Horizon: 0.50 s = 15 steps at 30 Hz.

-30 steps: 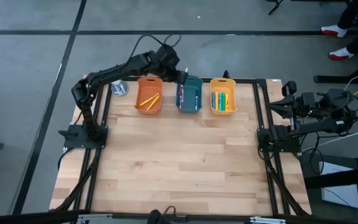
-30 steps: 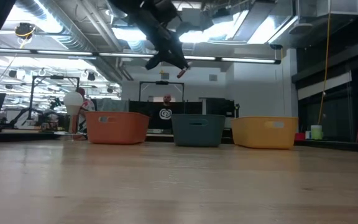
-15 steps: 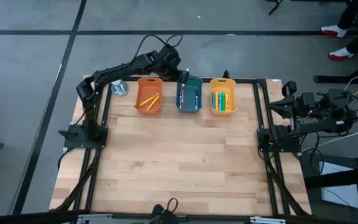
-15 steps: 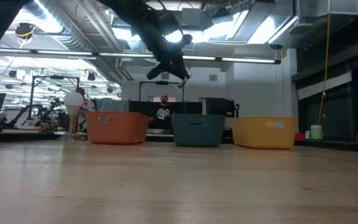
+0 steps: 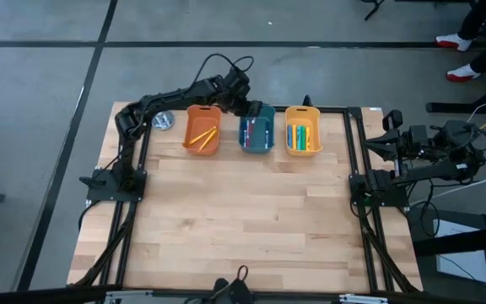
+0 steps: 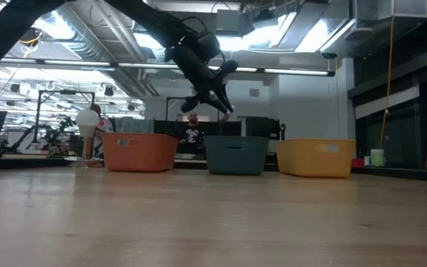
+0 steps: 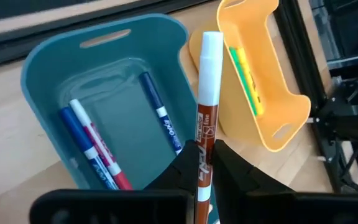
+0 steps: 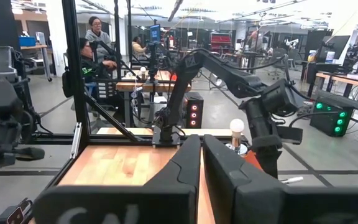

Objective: Pick & Place Markers
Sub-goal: Put the brown marker pen into the blue bin

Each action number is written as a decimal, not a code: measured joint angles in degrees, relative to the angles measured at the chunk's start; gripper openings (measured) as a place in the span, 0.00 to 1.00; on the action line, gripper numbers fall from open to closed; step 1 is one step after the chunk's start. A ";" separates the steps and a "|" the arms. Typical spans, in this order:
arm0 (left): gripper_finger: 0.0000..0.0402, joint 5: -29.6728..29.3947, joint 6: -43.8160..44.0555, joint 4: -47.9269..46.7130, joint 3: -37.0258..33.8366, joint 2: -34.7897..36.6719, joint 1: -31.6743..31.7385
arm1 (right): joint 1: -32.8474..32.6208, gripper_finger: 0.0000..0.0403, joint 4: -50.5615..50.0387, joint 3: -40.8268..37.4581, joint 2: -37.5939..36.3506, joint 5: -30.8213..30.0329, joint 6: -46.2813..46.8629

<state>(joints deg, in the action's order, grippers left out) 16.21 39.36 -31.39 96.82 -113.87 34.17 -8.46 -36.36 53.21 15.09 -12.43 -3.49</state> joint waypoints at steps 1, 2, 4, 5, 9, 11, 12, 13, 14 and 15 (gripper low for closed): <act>0.05 0.22 0.63 0.19 0.00 -0.35 0.00 | 0.00 0.05 0.00 0.00 0.00 0.01 0.01; 0.05 0.22 1.02 0.30 0.00 -0.74 -0.08 | 0.01 0.05 0.01 0.00 0.01 0.00 0.01; 0.05 0.16 1.70 0.12 0.00 -1.52 -0.11 | -0.01 0.05 0.00 0.00 0.00 -0.01 0.01; 0.05 0.14 1.98 0.16 0.00 -1.82 -0.13 | 0.00 0.05 0.01 0.00 0.00 0.01 0.00; 0.05 0.24 3.42 0.02 0.00 -3.02 -0.31 | -0.01 0.05 0.00 0.00 0.00 0.00 0.01; 0.05 0.25 4.33 0.64 0.00 -3.81 -0.66 | 0.00 0.05 0.00 0.00 0.00 -0.01 0.01; 0.05 0.24 4.93 0.19 0.00 -4.13 -0.76 | 0.01 0.05 0.00 0.00 0.00 0.01 0.00; 0.05 0.22 5.21 0.30 0.00 -4.52 -0.81 | 0.00 0.05 0.00 0.00 0.00 0.01 0.00; 0.05 0.11 5.88 0.54 0.00 -4.94 -1.03 | -0.01 0.05 0.00 0.00 0.00 -0.01 0.00; 0.05 0.09 6.40 0.35 0.00 -5.40 -1.18 | 0.01 0.05 0.00 0.00 0.00 -0.01 0.00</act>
<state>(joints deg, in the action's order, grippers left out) 16.30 45.77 -31.04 96.82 -119.26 32.99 -8.45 -36.36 53.21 15.09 -12.45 -3.49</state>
